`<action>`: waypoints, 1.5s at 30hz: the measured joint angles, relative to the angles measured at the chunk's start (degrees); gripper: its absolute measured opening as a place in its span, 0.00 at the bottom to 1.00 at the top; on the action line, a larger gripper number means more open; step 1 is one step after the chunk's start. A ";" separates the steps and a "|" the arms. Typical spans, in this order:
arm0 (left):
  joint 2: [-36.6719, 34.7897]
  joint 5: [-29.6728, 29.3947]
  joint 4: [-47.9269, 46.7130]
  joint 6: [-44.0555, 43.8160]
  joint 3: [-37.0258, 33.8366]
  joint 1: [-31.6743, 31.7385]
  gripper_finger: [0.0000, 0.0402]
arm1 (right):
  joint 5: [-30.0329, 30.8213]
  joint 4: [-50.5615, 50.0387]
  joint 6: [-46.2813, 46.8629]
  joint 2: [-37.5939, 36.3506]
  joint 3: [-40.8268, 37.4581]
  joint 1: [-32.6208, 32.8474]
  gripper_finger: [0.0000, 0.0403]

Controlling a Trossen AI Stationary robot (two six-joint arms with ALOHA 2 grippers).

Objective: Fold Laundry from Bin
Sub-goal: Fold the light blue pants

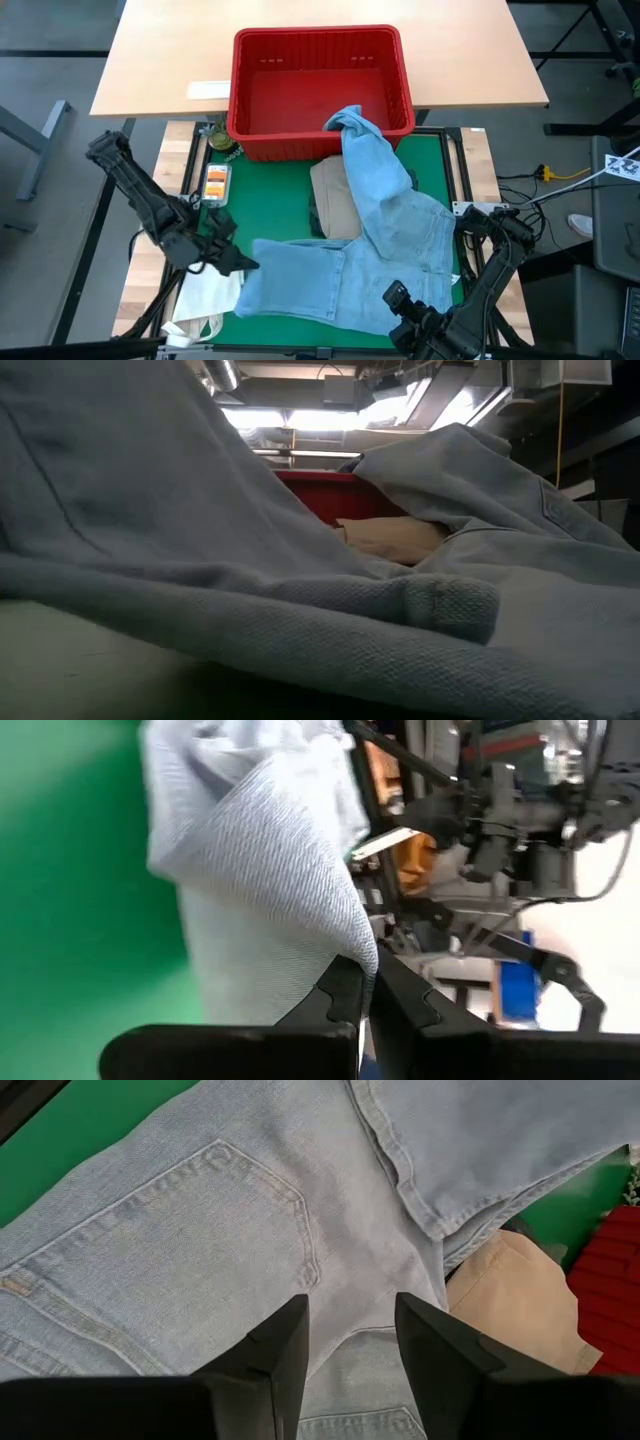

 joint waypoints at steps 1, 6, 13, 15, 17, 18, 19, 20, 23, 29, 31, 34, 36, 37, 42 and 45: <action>1.05 0.79 2.37 1.18 0.00 0.73 0.01 | 0.00 0.02 0.00 0.00 0.00 0.00 0.38; 5.93 2.79 16.17 7.17 0.00 3.58 0.01 | 0.00 0.04 0.04 0.00 0.00 0.00 0.38; 13.41 3.05 35.86 12.19 0.00 6.91 0.02 | -0.17 -0.14 -0.02 0.00 0.00 0.00 0.38; 15.78 3.05 40.85 12.23 0.00 7.82 0.02 | -0.42 -0.20 -0.04 0.00 0.02 0.00 0.38; 18.21 3.81 45.46 12.25 0.00 8.87 0.02 | -0.42 -0.60 -0.05 0.00 0.02 0.00 0.38; 19.38 4.92 47.26 12.24 0.00 9.48 0.02 | -0.41 -0.80 -0.07 0.00 0.02 0.00 0.38; 20.52 5.85 48.86 12.25 0.00 10.05 0.02 | -0.39 -0.81 -0.08 0.00 0.02 0.00 0.38; 21.61 6.65 50.43 12.27 0.00 10.64 0.02 | -0.41 -0.88 -0.13 0.00 0.02 0.00 0.38; 24.61 9.17 54.96 12.25 0.00 12.67 0.02 | -0.42 -1.14 -1.28 0.00 0.02 0.00 0.38; 30.22 16.16 56.51 14.45 6.22 16.53 0.02 | -0.42 -1.30 -1.55 0.00 0.02 0.00 0.38; 31.92 18.84 56.41 17.69 9.85 17.70 0.02 | -1.72 -1.38 -1.55 0.00 0.02 0.00 0.38; 34.58 22.18 55.66 22.89 15.60 19.09 0.02 | -6.30 -1.36 -1.53 0.00 0.02 0.00 0.38; 36.39 24.24 54.60 25.32 18.80 19.82 0.02 | -8.92 -1.45 -1.33 0.00 0.02 0.06 0.38; 37.35 25.22 54.10 25.72 20.12 20.15 0.02 | -9.92 -1.69 -0.99 0.00 0.02 0.12 0.38; 42.00 28.31 49.53 25.75 24.84 22.16 0.02 | -10.21 -3.52 2.88 -1.77 0.02 2.10 0.38; 44.87 28.54 48.95 25.65 26.03 23.18 0.02 | -7.65 -3.67 8.21 -3.34 0.04 3.50 0.38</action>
